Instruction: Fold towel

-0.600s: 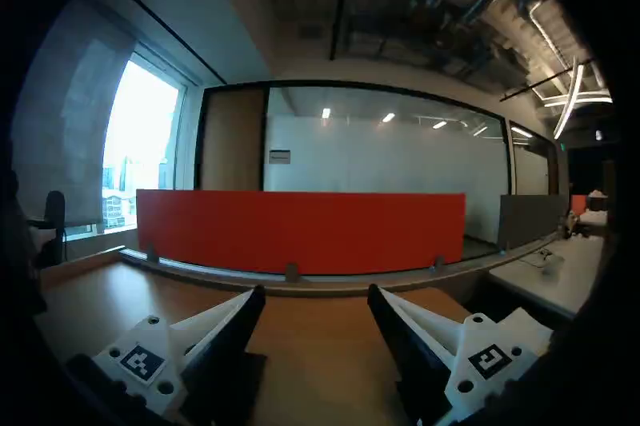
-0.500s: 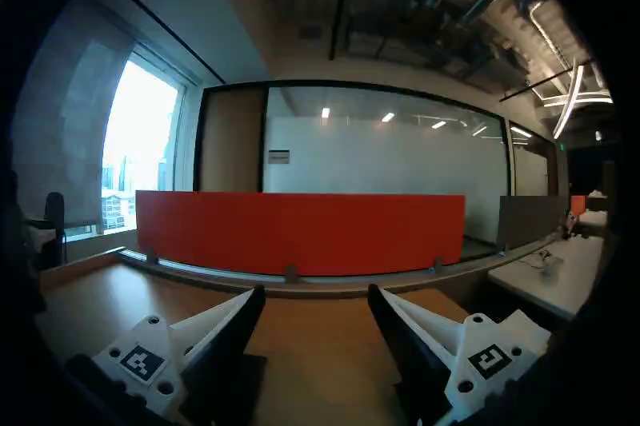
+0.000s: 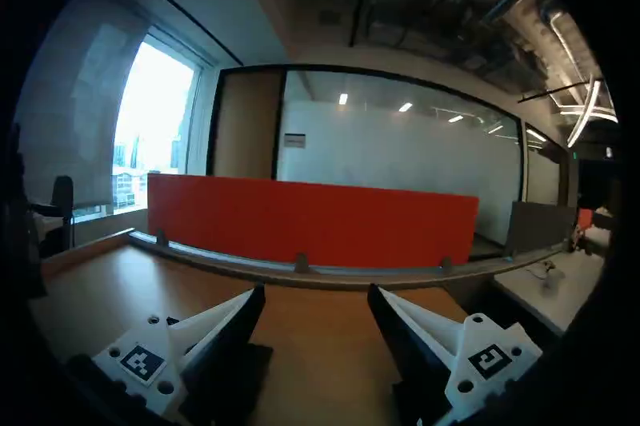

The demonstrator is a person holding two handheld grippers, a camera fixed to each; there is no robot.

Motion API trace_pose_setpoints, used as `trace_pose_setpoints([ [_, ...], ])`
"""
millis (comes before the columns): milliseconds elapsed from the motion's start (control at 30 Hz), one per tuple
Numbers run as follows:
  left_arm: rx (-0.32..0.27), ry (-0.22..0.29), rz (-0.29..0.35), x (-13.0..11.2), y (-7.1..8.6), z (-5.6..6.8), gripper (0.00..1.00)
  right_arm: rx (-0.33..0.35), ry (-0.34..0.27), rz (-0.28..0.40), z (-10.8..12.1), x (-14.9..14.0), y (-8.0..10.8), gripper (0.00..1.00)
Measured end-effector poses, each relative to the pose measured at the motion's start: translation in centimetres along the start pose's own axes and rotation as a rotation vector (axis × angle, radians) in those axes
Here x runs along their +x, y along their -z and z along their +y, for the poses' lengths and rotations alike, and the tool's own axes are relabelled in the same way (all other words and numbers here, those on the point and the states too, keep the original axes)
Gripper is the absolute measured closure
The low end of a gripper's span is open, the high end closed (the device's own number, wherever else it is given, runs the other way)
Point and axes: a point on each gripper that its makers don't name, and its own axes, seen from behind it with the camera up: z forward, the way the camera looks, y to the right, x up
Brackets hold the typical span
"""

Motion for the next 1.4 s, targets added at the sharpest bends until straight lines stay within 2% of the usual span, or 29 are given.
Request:
trace_pose_setpoints([
  [367,-0.113,-0.028,-0.101,-1.7,0.0,2.2,0.08,0.130,0.039,-0.083,-2.9,-0.7,0.5,0.00],
  [900,-0.273,-0.072,-0.217,-4.5,0.6,4.9,0.08,0.353,0.145,-0.215,-6.8,-3.3,2.0,0.00],
  [1067,-0.300,-0.079,-0.242,-5.3,0.8,5.5,0.08,0.403,0.164,-0.247,-7.6,-4.3,2.4,0.00],
  [1400,-0.343,-0.106,-0.277,-7.7,1.4,7.2,0.08,0.446,0.182,-0.295,-8.6,-6.7,2.8,0.00],
])
